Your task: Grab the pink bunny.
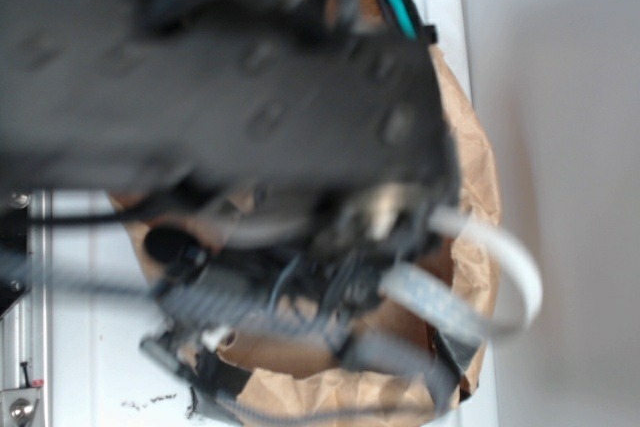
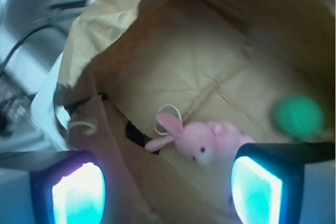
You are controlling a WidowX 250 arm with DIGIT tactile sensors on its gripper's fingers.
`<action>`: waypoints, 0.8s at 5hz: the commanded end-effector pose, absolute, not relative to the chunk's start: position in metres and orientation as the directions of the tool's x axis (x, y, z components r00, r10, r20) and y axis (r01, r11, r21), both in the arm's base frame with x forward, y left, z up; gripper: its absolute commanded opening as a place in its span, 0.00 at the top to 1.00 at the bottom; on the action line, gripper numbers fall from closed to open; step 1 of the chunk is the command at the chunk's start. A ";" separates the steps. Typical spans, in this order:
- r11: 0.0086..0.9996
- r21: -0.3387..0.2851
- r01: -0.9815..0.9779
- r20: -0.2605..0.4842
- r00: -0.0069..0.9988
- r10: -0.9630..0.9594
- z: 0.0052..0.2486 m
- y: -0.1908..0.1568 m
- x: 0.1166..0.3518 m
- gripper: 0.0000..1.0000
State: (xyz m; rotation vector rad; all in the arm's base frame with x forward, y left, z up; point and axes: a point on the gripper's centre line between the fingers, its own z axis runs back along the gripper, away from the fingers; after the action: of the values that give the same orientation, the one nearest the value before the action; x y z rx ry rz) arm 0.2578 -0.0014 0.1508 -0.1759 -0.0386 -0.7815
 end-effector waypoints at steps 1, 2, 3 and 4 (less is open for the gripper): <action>0.451 -0.140 0.882 0.216 0.471 -0.855 0.157 0.011 0.286 0.00; 0.401 -0.007 0.916 0.215 0.393 -0.894 0.140 0.003 0.275 0.00; 0.326 0.126 0.937 0.203 0.297 -0.933 0.124 -0.010 0.258 0.00; 0.244 0.197 0.950 0.166 0.213 -0.963 0.111 -0.018 0.251 0.00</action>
State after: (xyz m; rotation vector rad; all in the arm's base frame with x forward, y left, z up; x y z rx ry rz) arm 0.2492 -0.0117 0.0959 0.0061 -0.2206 -1.2968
